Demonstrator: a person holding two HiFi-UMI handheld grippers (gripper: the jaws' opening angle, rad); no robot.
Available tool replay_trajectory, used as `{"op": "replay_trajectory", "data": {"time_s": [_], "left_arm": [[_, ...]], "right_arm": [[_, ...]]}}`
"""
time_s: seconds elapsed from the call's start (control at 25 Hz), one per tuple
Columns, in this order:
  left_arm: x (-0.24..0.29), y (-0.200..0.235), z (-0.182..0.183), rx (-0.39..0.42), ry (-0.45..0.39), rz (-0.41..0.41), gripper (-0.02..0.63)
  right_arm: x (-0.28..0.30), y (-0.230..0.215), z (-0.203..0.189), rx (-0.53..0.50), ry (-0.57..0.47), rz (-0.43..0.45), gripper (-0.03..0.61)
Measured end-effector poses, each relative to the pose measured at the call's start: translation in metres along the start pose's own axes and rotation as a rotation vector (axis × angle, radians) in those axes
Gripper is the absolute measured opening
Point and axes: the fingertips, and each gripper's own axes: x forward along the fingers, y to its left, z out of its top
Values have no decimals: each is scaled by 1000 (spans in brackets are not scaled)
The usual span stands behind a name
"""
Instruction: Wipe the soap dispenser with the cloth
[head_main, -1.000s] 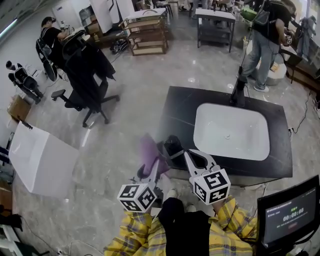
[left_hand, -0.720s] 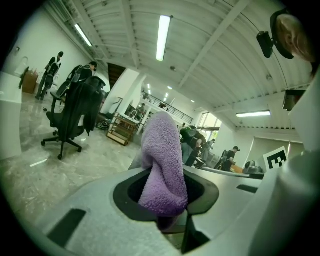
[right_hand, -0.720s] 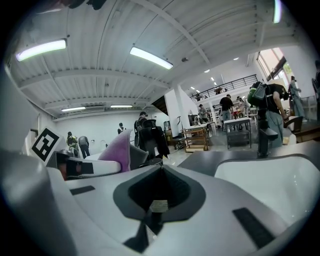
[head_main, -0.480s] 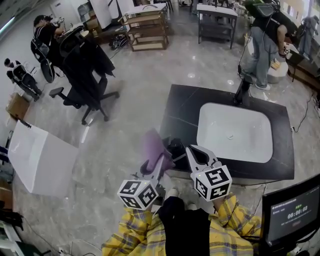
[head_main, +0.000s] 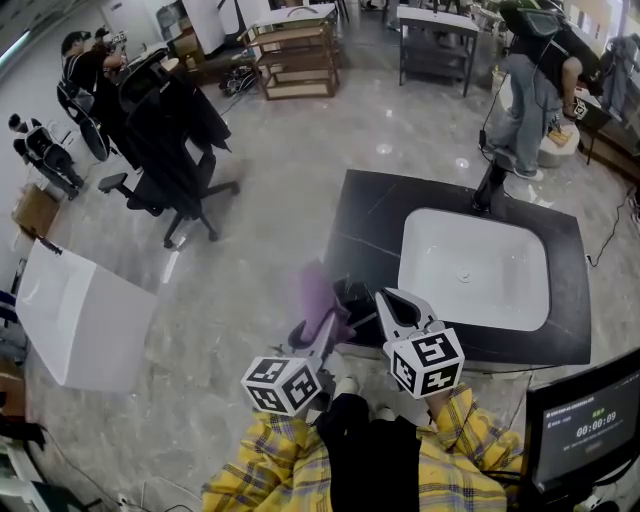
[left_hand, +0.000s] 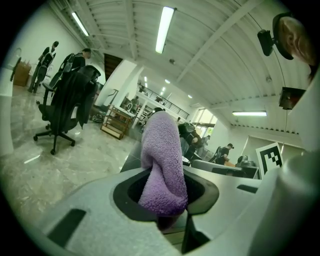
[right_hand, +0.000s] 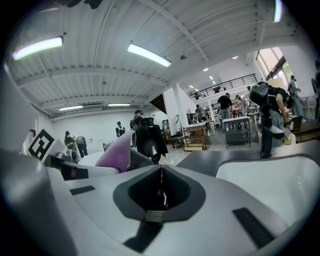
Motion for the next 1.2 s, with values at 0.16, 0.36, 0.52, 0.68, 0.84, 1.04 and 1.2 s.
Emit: {"op": "replay_trajectory", "data": {"time_s": [0.16,0.36,0.52,0.68,0.84,1.04,1.2], "left_arm": [[6,7,-8,1,25,2,87],[9,10,-16,-5,47,8,87],[12,12,-23,7,65,16,87],[14,16,-29,10,82,29,87],[14,20,-34,6,96,36,87],[14,25,-40,-1,115,49,87],[14,28,-45,-8,141,52,87]], "right_arm": [[6,-1,-6,2,12,6,6],[7,-1,-8,6,21,3,6],[7,-1,-9,6,25,4,6],[8,1,-10,7,30,10,6],[8,3,-12,5,35,14,6],[7,2,-13,6,40,15,6],[8,0,-15,9,46,11,6]]}}
